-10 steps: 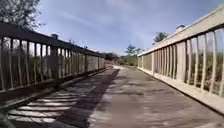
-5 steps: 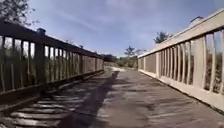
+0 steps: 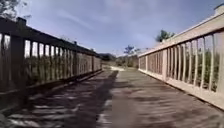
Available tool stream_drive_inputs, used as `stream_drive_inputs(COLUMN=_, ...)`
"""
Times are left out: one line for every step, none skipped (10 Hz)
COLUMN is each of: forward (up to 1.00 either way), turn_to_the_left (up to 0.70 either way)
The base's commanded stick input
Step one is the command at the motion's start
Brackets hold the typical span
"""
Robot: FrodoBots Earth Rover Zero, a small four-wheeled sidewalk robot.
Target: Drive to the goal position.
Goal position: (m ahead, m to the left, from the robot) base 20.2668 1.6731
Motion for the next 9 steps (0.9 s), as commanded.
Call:
stream_drive_inputs(forward=0.85, turn_to_the_left=0.0)
stream_drive_inputs(forward=0.85, turn_to_the_left=0.0)
stream_drive_inputs(forward=0.85, turn_to_the_left=0.0)
stream_drive_inputs(forward=0.85, turn_to_the_left=0.0)
stream_drive_inputs(forward=0.85, turn_to_the_left=0.0)
stream_drive_inputs(forward=0.85, turn_to_the_left=0.0)
stream_drive_inputs(forward=0.85, turn_to_the_left=0.0)
stream_drive_inputs(forward=0.85, turn_to_the_left=0.0)
stream_drive_inputs(forward=0.85, turn_to_the_left=0.0)
